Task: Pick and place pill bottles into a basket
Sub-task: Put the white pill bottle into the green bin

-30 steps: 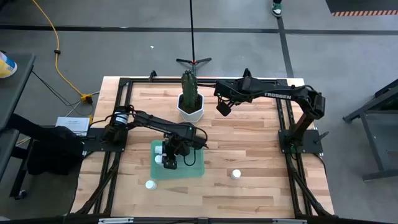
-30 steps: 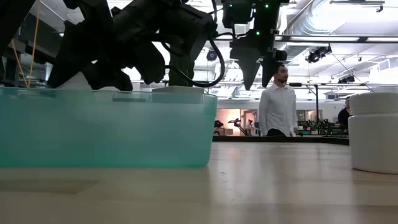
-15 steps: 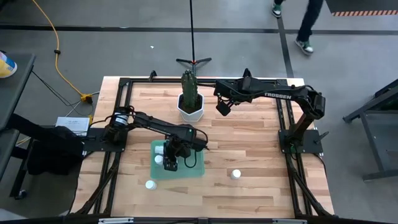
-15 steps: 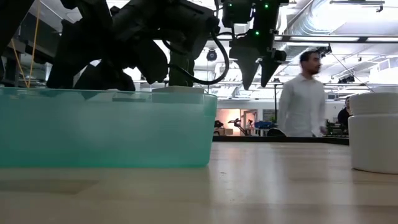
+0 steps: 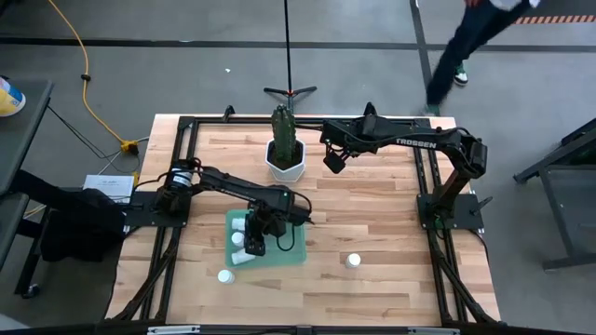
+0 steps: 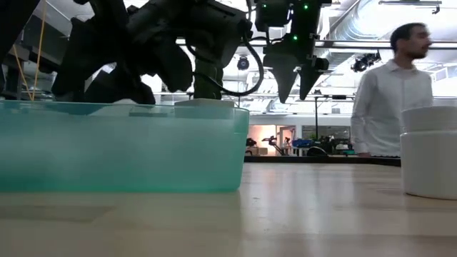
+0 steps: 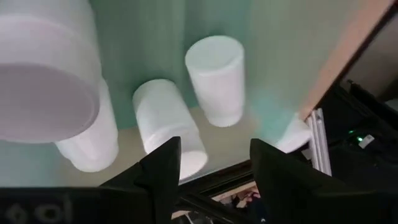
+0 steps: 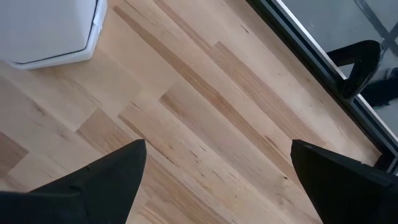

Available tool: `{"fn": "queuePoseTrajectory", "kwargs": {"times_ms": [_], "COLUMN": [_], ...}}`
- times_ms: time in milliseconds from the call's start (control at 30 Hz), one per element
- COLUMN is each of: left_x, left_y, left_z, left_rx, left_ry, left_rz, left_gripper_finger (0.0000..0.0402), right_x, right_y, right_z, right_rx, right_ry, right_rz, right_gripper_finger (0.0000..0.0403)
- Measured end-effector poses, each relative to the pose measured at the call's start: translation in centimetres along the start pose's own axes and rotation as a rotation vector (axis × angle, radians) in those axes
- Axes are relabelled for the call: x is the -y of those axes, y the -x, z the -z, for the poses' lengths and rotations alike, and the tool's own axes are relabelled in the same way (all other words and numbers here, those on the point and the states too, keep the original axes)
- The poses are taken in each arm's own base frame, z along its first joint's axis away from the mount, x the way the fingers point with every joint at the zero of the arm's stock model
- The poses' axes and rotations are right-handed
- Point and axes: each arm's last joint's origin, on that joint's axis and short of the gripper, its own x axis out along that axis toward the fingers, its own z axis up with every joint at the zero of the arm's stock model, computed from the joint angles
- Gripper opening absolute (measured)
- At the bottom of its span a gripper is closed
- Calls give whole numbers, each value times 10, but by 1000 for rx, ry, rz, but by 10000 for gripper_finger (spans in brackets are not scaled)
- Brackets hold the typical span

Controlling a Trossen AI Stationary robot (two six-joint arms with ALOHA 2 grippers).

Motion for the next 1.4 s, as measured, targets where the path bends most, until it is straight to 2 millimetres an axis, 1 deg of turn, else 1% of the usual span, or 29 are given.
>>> {"fn": "queuePoseTrajectory", "kwargs": {"times_ms": [100, 233, 367, 433, 533, 667, 867, 1000, 1100, 1267, 1400], "left_x": [6, 17, 29, 32, 32, 25, 14, 6, 0, -10, -20], "left_y": [12, 37, 66, 81, 107, 137, 168, 182, 189, 196, 200], "left_z": [1, 1, 7, 15, 35, 73, 132, 166, 187, 214, 228], "left_rx": [22, 114, 236, 298, 402, 533, 708, 811, 874, 940, 971], "left_ry": [-27, -82, -136, -148, -154, -109, -50, -3, 40, 94, 118], "left_rz": [7, -17, -57, -98, -116, -146, -209, -246, -289, -357, -392], "left_gripper_finger": [224, 224, 224, 225, 225, 225, 225, 225, 225, 225, 225], "right_x": [0, -1, -1, -1, -2, -2, -3, -4, -6, -15, -29], "right_y": [0, 0, 0, 0, 0, 1, 1, 1, 1, 4, 9], "right_z": [0, 0, 1, 1, 2, 2, 2, 2, 1, 0, 1], "right_rx": [-3, -13, -21, -24, -32, -39, -46, -55, -54, -44, -13], "right_ry": [0, 5, 8, 9, 12, 13, 13, 10, 1, 4, 32], "right_rz": [-5, -25, -35, -37, -49, -60, -75, -112, -161, -249, -334], "right_gripper_finger": [389, 390, 390, 389, 389, 390, 389, 390, 390, 390, 390]}}
